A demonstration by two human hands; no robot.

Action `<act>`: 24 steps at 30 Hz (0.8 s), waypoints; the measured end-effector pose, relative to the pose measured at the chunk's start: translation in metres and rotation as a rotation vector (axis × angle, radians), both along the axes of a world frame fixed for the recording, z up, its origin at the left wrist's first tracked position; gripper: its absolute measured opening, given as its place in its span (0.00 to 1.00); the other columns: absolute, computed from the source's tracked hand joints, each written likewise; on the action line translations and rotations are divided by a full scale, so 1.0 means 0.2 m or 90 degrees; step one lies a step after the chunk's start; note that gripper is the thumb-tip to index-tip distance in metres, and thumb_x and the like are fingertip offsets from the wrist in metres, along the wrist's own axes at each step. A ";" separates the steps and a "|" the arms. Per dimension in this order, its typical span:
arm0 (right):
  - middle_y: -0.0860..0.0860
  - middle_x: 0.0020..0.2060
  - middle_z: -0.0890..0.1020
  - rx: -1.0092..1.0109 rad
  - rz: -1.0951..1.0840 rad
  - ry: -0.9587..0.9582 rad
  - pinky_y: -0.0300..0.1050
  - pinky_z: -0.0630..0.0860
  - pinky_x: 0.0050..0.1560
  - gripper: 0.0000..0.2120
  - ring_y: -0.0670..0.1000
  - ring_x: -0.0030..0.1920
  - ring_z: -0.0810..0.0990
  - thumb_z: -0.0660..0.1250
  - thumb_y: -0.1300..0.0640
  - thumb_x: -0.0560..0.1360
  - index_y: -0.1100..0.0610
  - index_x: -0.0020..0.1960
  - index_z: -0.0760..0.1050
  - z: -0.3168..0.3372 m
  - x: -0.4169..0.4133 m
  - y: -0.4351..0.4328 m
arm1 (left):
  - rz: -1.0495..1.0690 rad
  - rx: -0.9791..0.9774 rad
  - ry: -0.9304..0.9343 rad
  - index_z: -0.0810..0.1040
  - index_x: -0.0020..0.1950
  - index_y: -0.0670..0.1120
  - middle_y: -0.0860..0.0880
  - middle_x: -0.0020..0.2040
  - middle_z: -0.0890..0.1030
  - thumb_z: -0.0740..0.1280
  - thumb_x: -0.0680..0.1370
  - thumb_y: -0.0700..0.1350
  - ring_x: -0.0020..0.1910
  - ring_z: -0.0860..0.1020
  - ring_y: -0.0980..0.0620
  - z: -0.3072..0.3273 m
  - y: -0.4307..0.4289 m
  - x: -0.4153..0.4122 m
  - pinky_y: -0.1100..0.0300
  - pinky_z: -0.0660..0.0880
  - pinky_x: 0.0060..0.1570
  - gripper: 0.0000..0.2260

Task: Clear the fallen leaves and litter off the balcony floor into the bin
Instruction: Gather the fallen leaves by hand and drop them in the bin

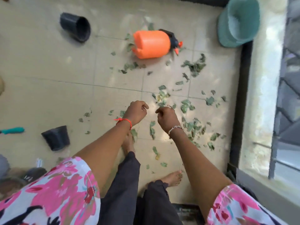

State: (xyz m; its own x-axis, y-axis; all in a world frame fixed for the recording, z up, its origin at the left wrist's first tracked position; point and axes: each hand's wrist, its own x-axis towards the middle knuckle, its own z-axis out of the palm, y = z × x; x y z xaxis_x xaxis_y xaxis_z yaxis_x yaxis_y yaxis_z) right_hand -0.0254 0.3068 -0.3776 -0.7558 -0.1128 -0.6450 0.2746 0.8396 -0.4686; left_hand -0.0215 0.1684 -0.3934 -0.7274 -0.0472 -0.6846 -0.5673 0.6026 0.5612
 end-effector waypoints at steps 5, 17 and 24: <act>0.61 0.54 0.80 0.013 0.201 -0.026 0.46 0.72 0.56 0.15 0.59 0.56 0.77 0.56 0.66 0.74 0.61 0.55 0.78 0.02 -0.19 -0.51 | 0.125 -0.023 0.008 0.81 0.50 0.41 0.41 0.47 0.82 0.62 0.74 0.33 0.50 0.79 0.43 0.05 -0.50 0.00 0.60 0.73 0.48 0.10; 0.61 0.56 0.77 0.032 0.503 -0.042 0.45 0.71 0.57 0.16 0.59 0.57 0.76 0.55 0.65 0.74 0.60 0.56 0.77 0.03 -0.44 -1.43 | 0.431 -0.057 0.009 0.80 0.51 0.41 0.42 0.50 0.80 0.61 0.75 0.33 0.48 0.77 0.48 0.11 -1.27 0.10 0.61 0.72 0.47 0.11; 0.59 0.58 0.77 0.048 0.672 -0.073 0.50 0.72 0.59 0.16 0.59 0.58 0.76 0.55 0.65 0.74 0.59 0.56 0.76 0.02 -0.67 -1.79 | 0.600 -0.046 -0.014 0.80 0.51 0.39 0.42 0.51 0.81 0.60 0.73 0.30 0.52 0.78 0.45 0.10 -1.43 -0.03 0.60 0.73 0.51 0.13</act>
